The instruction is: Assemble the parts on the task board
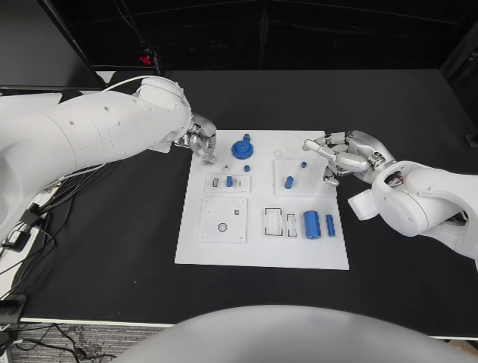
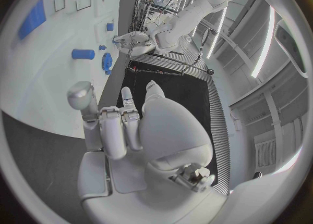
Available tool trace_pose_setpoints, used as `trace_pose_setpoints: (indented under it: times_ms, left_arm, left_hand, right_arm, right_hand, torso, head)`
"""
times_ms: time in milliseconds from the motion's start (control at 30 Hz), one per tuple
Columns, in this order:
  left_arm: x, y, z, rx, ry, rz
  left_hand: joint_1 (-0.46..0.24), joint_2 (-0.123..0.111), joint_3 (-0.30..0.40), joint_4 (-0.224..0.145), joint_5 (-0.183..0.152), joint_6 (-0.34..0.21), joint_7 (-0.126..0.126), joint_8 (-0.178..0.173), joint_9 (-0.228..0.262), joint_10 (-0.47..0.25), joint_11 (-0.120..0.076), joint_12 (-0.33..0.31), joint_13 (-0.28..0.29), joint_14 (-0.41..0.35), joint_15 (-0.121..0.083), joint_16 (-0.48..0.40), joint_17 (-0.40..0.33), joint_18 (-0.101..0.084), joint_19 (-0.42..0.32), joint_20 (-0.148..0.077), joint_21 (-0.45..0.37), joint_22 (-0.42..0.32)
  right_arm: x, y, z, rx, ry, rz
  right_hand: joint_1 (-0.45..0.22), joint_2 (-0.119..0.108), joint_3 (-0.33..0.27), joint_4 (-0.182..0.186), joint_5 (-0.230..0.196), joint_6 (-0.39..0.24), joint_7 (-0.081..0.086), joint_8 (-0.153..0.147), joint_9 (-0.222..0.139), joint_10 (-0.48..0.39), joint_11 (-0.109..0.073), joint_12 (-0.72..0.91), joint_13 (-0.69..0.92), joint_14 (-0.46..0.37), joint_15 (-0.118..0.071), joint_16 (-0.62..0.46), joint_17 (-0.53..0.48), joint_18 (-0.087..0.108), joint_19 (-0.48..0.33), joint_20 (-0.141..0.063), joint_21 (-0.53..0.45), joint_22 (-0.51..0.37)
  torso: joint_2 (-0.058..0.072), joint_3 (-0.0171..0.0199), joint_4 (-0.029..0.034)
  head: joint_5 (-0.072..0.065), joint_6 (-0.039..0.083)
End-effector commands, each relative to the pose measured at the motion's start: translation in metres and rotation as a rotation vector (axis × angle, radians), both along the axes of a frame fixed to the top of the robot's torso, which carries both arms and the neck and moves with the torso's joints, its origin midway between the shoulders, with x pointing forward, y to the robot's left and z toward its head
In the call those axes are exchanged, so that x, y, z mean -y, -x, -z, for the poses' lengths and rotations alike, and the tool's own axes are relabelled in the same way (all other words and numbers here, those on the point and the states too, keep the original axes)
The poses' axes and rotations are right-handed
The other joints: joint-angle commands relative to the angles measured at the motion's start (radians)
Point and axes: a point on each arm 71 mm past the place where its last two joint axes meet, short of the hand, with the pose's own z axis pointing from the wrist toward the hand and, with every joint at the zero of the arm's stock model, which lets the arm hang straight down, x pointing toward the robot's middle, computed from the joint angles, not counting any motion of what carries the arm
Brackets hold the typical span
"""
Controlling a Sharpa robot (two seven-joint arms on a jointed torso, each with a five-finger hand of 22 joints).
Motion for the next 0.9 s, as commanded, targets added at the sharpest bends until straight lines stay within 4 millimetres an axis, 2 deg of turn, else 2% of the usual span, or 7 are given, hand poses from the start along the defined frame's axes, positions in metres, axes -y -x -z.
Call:
trace_pose_setpoints:
  times_ms: [33, 500, 900]
  left_arm:
    - [0.002, 0.000, -0.002, 0.025, 0.036, 0.026]
    - [-0.010, 0.000, -0.014, 0.062, 0.189, -0.041]
    - [-0.029, 0.012, -0.021, -0.090, 0.245, -0.197]
  left_hand:
    - [0.024, 0.003, 0.014, -0.007, 0.004, 0.020, -0.010, -0.005, 0.005, 0.104, -0.004, -0.001, 0.263, 0.103, -0.001, 0.001, 0.263, -0.007, 0.104, -0.002, 0.003, 0.263]
    - [0.051, -0.004, 0.028, -0.008, 0.008, 0.039, -0.009, -0.009, 0.012, 0.104, -0.003, -0.001, 0.263, 0.103, -0.001, 0.001, 0.263, -0.007, 0.104, -0.001, 0.003, 0.263]
    - [0.059, -0.008, 0.030, -0.007, 0.013, 0.048, -0.006, -0.012, 0.015, 0.104, -0.001, -0.001, 0.263, 0.103, 0.002, 0.001, 0.263, -0.007, 0.104, -0.003, 0.003, 0.263]
  right_arm:
    - [-0.001, 0.000, -0.001, 0.001, -0.001, -0.009]
    - [0.001, 0.000, 0.000, -0.003, 0.002, -0.004]
    - [0.001, 0.000, 0.000, -0.005, 0.003, -0.002]
  right_hand:
    - [0.008, 0.001, -0.008, 0.001, 0.003, -0.010, 0.000, 0.003, -0.001, 0.110, 0.001, -0.006, 0.114, 0.055, 0.000, -0.001, 0.178, 0.007, -0.008, 0.000, -0.004, -0.001]
    - [0.008, 0.001, -0.008, 0.001, 0.003, -0.010, 0.000, 0.003, -0.001, 0.110, 0.001, -0.006, 0.114, 0.055, 0.000, -0.001, 0.178, 0.007, -0.008, 0.000, -0.004, -0.001]
    - [0.008, 0.001, -0.008, 0.001, 0.003, -0.011, 0.000, 0.004, -0.001, 0.110, 0.001, -0.006, 0.114, 0.055, 0.000, -0.001, 0.178, 0.006, -0.008, 0.000, -0.003, 0.000]
  torso:
    - [0.000, 0.0005, 0.0009]
    - [0.000, 0.0007, 0.0011]
    - [0.000, 0.0009, 0.0008]
  head:
    - [0.000, 0.000]
    - [-0.003, -0.002]
    - [0.001, -0.006]
